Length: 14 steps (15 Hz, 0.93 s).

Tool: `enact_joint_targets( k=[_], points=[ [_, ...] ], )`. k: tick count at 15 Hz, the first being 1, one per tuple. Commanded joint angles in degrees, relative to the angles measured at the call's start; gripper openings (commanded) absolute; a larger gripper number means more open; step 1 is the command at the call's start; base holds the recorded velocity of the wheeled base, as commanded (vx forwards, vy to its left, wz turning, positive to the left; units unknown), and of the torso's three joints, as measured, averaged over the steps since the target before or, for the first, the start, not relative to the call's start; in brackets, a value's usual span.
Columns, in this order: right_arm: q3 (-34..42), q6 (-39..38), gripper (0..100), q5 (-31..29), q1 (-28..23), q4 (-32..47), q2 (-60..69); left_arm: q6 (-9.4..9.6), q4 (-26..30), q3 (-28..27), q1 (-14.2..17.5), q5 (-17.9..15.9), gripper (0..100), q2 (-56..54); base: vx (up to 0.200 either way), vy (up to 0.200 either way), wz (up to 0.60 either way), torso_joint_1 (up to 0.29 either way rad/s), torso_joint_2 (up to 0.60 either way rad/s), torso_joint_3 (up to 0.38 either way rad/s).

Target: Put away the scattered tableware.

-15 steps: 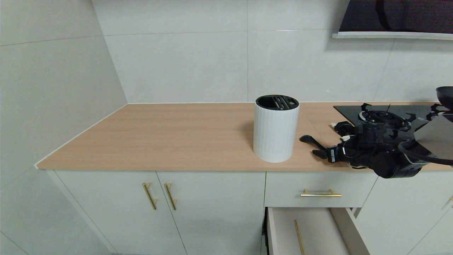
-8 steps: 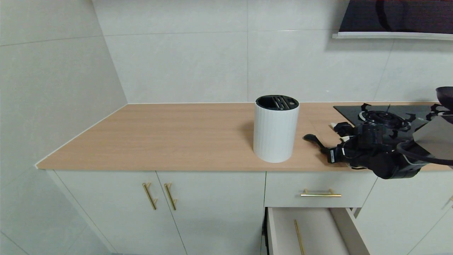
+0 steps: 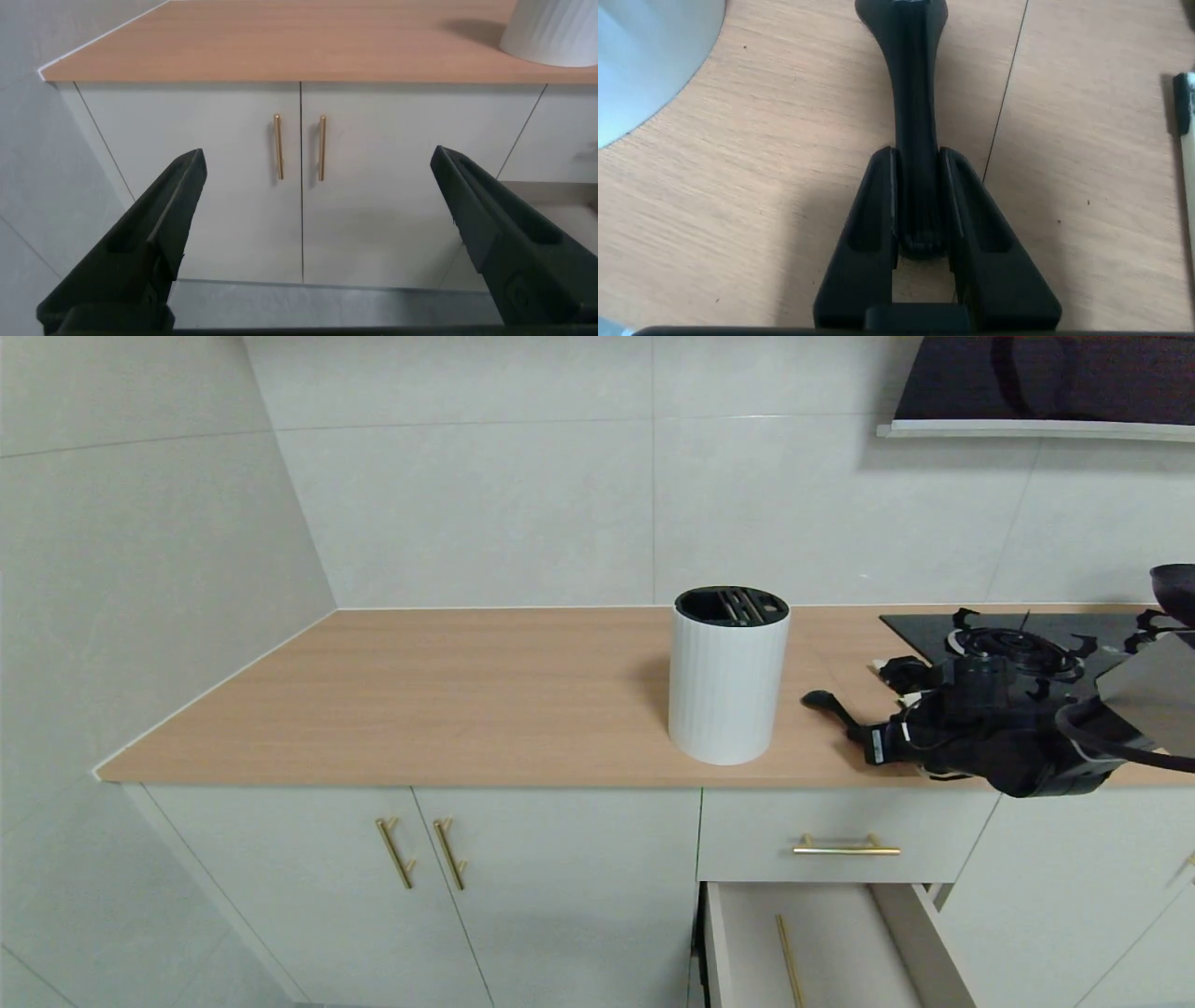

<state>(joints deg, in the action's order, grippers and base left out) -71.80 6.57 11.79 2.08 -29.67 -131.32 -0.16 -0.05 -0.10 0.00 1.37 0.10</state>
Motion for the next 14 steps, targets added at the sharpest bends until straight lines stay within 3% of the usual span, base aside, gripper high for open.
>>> enact_joint_targets(
  k=[1, 5, 7, 9, 14],
  points=[
    [-3.9, -2.5, 0, -1.3, 0.2, 12.3, 5.3, -0.02, 0.0, 0.0, 0.0, 0.0, 100, 0.0, 0.000, 0.000, 0.00, 0.000, 0.00, 0.000],
    [-3.2, -13.7, 0, -7.7, 4.5, 30.4, 20.5, -0.02, 0.0, 0.0, 0.0, 0.0, 100, 0.0, 0.000, 0.000, 0.00, 0.000, 0.00, 0.000],
    [-1.1, -15.5, 0, -6.2, 4.7, 43.9, 29.2, -0.02, 0.0, 0.0, 0.0, 0.0, 100, 0.0, 0.000, 0.000, 0.00, 0.000, 0.00, 0.000],
    [5.7, -16.3, 0, -5.7, 5.5, 47.3, 35.6, -0.02, 0.0, 0.0, 0.0, 0.0, 100, 0.0, 0.000, 0.000, 0.00, 0.000, 0.00, 0.000],
    [20.5, -16.6, 0, -5.6, 5.9, 46.2, 46.7, -0.02, 0.0, 0.0, 0.0, 0.0, 100, 0.0, 0.000, 0.000, 0.00, 0.000, 0.00, 0.000]
  ],
)
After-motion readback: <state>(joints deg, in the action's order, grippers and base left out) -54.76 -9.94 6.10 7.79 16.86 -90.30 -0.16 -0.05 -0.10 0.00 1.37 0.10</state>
